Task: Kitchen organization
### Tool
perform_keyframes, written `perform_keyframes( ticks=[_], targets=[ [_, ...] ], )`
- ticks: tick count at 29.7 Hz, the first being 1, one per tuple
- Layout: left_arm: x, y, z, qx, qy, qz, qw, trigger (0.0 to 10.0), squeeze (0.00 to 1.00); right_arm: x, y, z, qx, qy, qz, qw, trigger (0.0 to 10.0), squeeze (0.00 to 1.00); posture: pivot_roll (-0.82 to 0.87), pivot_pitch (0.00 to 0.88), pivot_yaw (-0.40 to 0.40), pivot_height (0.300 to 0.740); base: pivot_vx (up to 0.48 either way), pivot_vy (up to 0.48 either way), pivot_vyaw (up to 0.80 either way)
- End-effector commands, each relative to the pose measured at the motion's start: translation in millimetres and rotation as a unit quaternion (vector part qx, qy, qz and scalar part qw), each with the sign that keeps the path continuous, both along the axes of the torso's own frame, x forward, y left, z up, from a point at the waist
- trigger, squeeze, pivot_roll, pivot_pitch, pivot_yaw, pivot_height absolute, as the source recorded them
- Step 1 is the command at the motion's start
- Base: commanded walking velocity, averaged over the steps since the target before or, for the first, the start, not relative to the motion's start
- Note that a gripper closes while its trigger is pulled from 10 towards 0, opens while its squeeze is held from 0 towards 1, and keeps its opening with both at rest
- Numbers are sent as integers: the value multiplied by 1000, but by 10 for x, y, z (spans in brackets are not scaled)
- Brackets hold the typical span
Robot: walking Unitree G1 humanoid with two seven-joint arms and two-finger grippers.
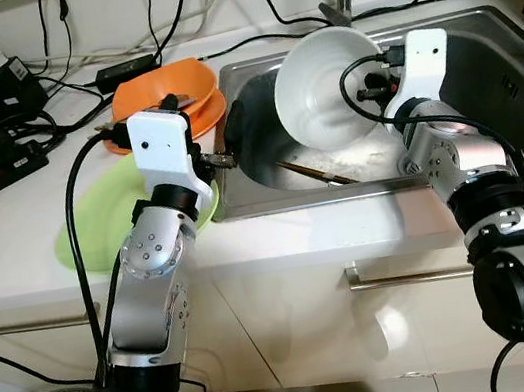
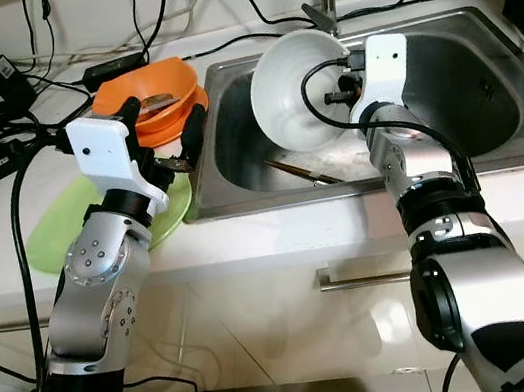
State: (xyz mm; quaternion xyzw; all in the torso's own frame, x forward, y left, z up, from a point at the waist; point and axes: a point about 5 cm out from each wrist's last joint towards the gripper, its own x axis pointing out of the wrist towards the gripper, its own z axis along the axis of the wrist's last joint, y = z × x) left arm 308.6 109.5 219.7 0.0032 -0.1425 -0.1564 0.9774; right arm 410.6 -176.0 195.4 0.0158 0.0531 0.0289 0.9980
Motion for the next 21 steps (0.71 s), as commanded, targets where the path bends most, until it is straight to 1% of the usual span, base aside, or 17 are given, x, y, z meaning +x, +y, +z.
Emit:
perform_keyframes(
  ticks=[1,2,3,4,7,8,9,11,12,17,20,21],
  targets=[
    [-39,62,-15,-4,18,2,1000,10000,1000,41,62,103,-33,-19,23,999,0,0,93,70,101,740,0,0,0],
    [-39,62,-15,-4,18,2,1000,10000,1000,41,62,103,-33,-19,23,999,0,0,93,70,101,740,0,0,0],
    [-82,74,-44,-4,36,-2,999,10000,1000,40,80,64,-65,-13,39,997,0,0,118,83,93,740,0,0,0],
    [-82,74,-44,-4,36,-2,999,10000,1000,40,80,64,-65,-13,39,997,0,0,118,83,93,740,0,0,0],
    [-157,72,-71,-7,58,-10,998,10000,1000,36,104,23,-104,-9,59,993,0,0,135,92,87,740,0,0,0],
    [-157,72,-71,-7,58,-10,998,10000,1000,36,104,23,-104,-9,59,993,0,0,135,92,87,740,0,0,0],
    [-217,67,-73,-5,69,-12,998,10000,1000,29,112,-19,-124,-2,70,990,0,0,159,107,81,740,0,0,0],
    [-237,66,-73,-4,71,-13,997,10000,1000,26,115,-37,-129,2,74,989,0,0,159,107,81,740,0,0,0],
    [-285,63,-84,0,82,-16,997,10000,1000,11,132,-106,-144,16,86,986,0,0,176,117,78,740,0,0,0],
    [-327,84,-124,3,102,-16,995,10000,1000,-10,193,-191,-174,30,111,978,0,0,185,123,77,740,0,0,0],
    [-336,65,-138,4,121,-30,992,10000,1000,-33,235,-270,-190,48,131,972,0,0,185,126,78,740,0,0,0],
    [-336,65,-138,4,121,-30,992,10000,1000,-33,235,-270,-190,48,131,972,0,0,185,126,78,740,0,0,0]
  ],
)
